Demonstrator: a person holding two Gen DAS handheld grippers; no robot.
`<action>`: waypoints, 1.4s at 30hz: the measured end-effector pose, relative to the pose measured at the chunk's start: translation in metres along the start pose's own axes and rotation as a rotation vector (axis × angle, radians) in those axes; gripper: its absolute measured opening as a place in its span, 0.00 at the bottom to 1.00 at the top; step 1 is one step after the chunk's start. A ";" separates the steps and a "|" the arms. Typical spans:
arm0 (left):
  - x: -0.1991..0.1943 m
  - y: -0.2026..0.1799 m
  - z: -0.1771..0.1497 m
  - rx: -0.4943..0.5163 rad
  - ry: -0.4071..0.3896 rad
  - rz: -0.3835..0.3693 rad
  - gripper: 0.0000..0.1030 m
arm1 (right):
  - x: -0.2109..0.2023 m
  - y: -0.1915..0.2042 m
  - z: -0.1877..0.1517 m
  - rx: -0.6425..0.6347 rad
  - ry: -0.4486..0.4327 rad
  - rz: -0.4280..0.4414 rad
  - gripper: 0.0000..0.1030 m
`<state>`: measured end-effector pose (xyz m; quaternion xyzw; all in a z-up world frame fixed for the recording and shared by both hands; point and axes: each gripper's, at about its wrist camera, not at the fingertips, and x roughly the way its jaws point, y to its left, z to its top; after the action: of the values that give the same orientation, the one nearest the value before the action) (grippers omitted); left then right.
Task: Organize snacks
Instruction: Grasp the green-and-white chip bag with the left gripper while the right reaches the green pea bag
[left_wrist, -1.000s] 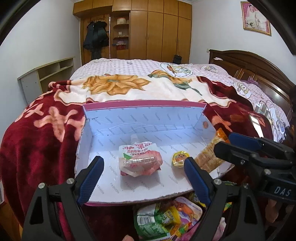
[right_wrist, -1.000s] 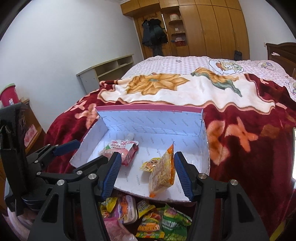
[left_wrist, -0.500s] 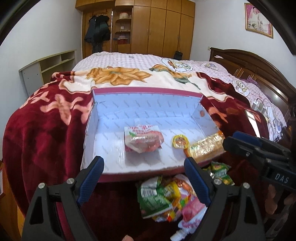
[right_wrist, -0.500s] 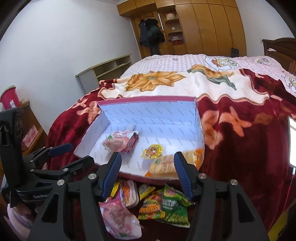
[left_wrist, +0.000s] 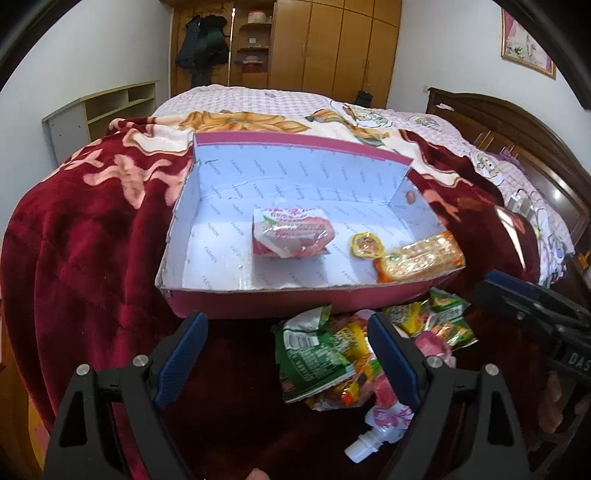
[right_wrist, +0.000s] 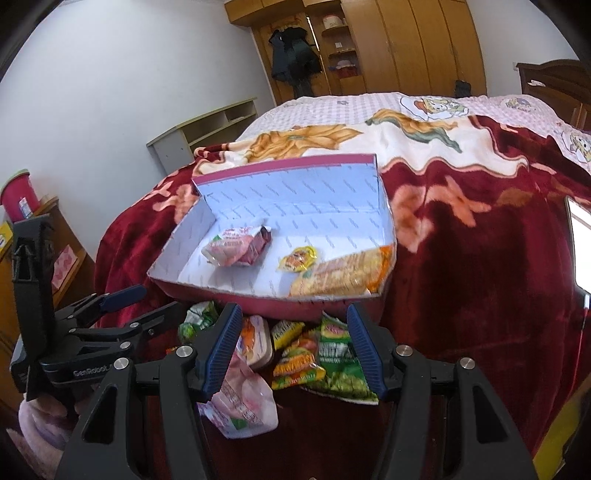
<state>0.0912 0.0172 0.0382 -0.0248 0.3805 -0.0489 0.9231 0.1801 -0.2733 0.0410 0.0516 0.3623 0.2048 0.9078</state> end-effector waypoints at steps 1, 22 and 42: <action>0.002 0.000 -0.001 -0.002 0.003 0.002 0.89 | 0.000 -0.001 -0.002 0.005 0.003 -0.002 0.59; 0.034 0.011 -0.016 -0.129 0.077 -0.126 0.64 | 0.012 -0.033 -0.025 0.095 0.050 -0.004 0.59; 0.006 0.018 -0.025 -0.100 0.002 -0.031 0.49 | 0.019 -0.036 -0.034 0.103 0.079 -0.016 0.59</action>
<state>0.0792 0.0344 0.0152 -0.0768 0.3831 -0.0439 0.9195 0.1816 -0.2999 -0.0043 0.0872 0.4083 0.1803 0.8906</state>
